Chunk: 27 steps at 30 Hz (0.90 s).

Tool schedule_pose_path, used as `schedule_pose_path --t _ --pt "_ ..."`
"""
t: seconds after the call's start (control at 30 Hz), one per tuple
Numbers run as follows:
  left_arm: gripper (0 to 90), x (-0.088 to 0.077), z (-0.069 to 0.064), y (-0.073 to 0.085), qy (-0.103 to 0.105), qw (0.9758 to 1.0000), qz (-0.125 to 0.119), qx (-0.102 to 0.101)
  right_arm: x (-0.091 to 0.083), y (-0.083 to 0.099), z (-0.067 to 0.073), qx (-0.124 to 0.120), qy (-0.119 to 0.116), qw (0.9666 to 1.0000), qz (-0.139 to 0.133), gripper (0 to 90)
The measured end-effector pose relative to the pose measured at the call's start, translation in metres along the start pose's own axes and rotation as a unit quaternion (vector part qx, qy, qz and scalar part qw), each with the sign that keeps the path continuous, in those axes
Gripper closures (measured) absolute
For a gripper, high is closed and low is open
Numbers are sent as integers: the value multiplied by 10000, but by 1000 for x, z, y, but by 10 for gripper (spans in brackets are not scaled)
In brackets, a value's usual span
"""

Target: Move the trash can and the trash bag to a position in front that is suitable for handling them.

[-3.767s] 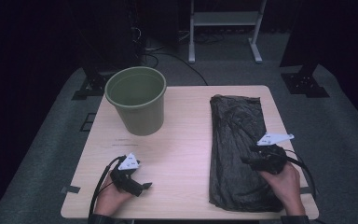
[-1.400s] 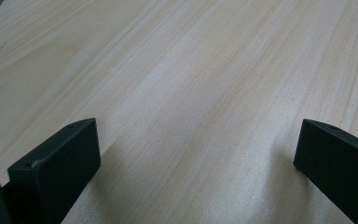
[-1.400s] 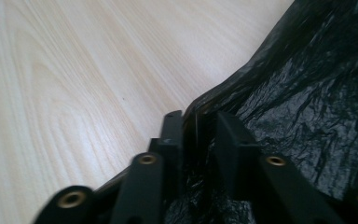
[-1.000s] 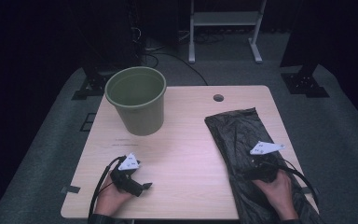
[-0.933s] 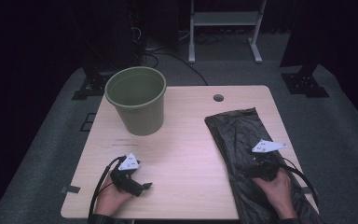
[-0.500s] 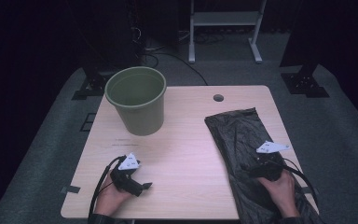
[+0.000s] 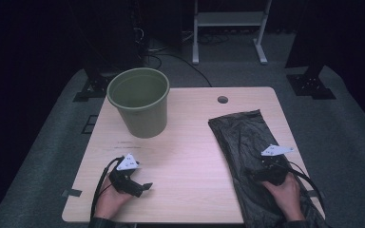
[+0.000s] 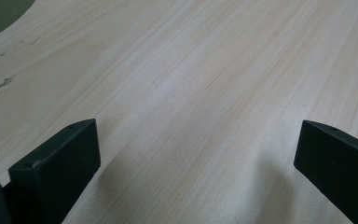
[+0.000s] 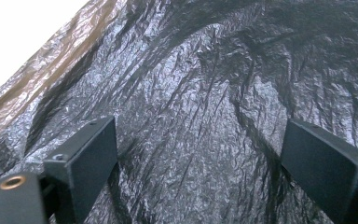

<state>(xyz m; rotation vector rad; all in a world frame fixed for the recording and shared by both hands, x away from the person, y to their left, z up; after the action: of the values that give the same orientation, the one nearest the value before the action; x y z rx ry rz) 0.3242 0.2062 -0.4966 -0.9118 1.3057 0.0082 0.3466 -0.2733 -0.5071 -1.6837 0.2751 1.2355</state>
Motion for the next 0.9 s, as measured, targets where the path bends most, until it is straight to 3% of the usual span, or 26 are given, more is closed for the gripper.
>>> schedule_pose_path --t 0.13,0.27,0.47,0.77,0.9 --pt "0 -5 -1 -2 47 10000 44 -67 0 0 0 -1 -3 10000 1 93" --pt "0 -16 -1 -7 130 9997 -176 -129 0 0 0 -1 -4 10000 2 93" --pt "0 -27 2 -12 6 9996 -217 -180 0 0 0 -5 -5 10000 -2 94" --pt "0 -46 6 -25 -9 9988 -435 -225 0 0 0 -29 -25 10000 1 95" --pt "0 -50 7 -28 -94 9989 -400 -235 0 0 0 -35 -28 10000 1 95"
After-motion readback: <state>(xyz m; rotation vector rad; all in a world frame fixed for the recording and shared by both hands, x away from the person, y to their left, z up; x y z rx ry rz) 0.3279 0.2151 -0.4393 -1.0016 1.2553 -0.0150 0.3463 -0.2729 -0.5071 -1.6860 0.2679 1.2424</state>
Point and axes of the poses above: each handheld gripper's, and its own axes: x roughly forward along the jaws, y roughly out of its underside, z roughly to its left, the point moved 3 cm from there along x, roughly forward along the jaws, and after that the axes turned 12 degrees about z, right-handed, at the moved point
